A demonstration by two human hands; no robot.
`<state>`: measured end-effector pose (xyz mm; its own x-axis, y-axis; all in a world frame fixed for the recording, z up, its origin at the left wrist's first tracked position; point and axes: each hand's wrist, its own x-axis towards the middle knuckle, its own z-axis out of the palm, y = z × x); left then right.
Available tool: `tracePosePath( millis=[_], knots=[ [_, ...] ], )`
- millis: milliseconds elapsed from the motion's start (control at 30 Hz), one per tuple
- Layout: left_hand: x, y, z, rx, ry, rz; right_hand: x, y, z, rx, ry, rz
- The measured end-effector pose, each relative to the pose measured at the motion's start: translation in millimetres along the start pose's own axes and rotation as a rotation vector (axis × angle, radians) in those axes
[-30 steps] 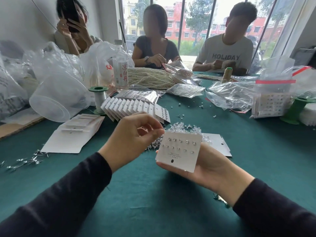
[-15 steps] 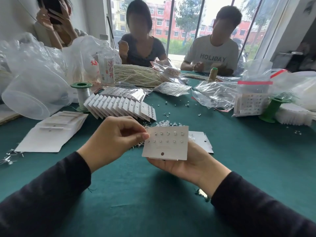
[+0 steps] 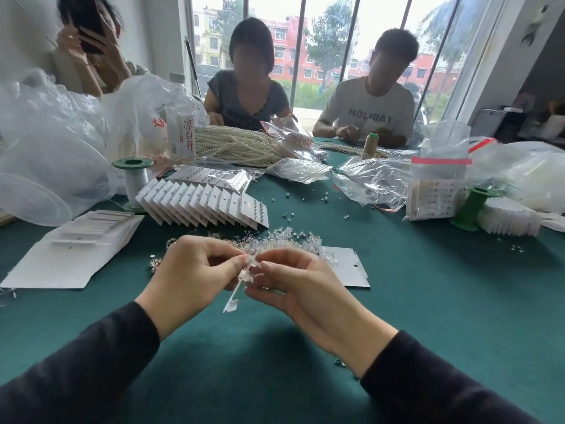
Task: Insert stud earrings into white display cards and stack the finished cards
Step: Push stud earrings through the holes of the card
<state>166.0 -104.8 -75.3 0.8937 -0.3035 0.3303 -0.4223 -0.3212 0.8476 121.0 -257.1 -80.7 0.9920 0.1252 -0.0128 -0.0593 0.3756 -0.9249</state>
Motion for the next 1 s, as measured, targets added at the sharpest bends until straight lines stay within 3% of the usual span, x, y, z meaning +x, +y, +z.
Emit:
tracePosePath(
  millis=[200,500,633,800,1000],
  knots=[
    [-3.1,2.2,4.1,-0.293,-0.024,-0.126,1.4,0.2,1.7,-0.115,0.066,-0.145],
    [-13.3,18.1,6.8,-0.517,-0.162,-0.187,-0.4,0.5,0.9,-0.586,0.276,-0.430],
    [-15.2,20.2,7.5,-0.491,-0.138,-0.205,-1.7,-1.6,2.7,-0.668,0.306,-0.451],
    [-10.8,17.3,6.9,-0.382,0.022,-0.289,-2.0,-0.3,4.2,-0.846,0.334,-0.440],
    [-11.8,19.3,8.0,-0.309,-0.033,-0.322,-2.3,-0.1,4.8,-0.937,0.366,-0.487]
  ],
)
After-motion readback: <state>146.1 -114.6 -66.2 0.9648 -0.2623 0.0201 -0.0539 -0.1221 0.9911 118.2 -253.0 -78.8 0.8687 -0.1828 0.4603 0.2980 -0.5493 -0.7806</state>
